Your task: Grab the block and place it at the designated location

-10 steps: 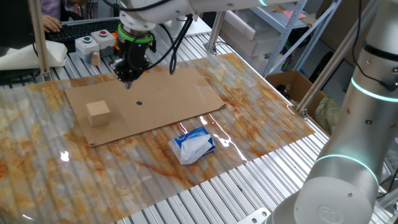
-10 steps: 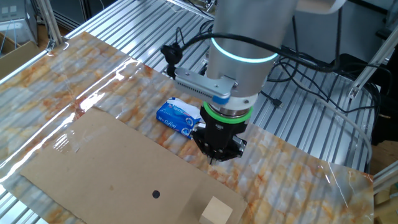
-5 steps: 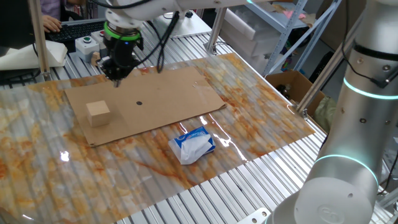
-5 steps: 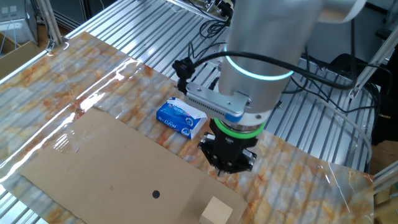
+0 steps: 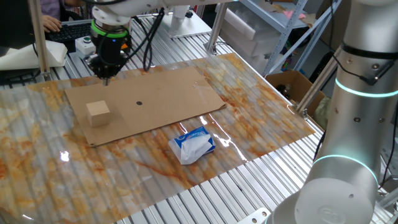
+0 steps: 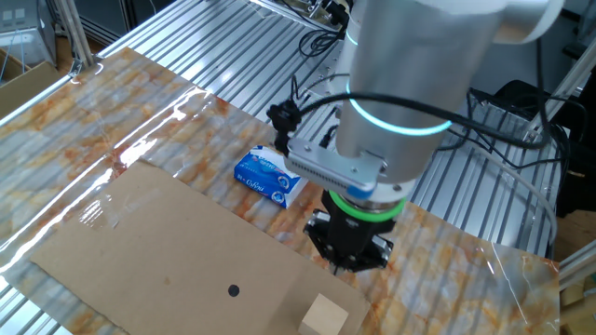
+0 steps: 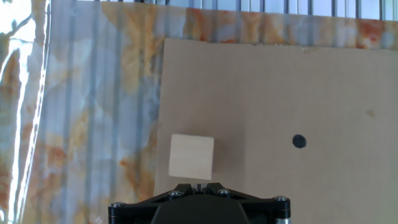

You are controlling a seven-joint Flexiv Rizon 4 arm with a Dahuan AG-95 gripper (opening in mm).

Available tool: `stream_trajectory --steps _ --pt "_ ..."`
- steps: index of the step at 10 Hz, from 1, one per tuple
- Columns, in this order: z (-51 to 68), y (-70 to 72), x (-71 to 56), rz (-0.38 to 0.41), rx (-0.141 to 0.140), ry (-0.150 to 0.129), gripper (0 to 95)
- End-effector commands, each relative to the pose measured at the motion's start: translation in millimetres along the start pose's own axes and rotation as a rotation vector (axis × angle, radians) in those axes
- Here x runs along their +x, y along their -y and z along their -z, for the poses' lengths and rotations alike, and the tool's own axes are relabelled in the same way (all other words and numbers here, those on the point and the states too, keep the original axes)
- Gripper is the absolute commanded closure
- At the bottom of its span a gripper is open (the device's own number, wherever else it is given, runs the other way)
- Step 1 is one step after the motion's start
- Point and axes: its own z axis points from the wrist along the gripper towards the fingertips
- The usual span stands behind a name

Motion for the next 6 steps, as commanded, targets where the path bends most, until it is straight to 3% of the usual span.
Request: stream_trajectory --steps 1,6 --pt "-0.1 -2.3 -0.3 -0.004 0.003 -0.002 95.0" --pt "-20.0 -1.9 -8.3 -0.005 0.004 -0.002 95.0"
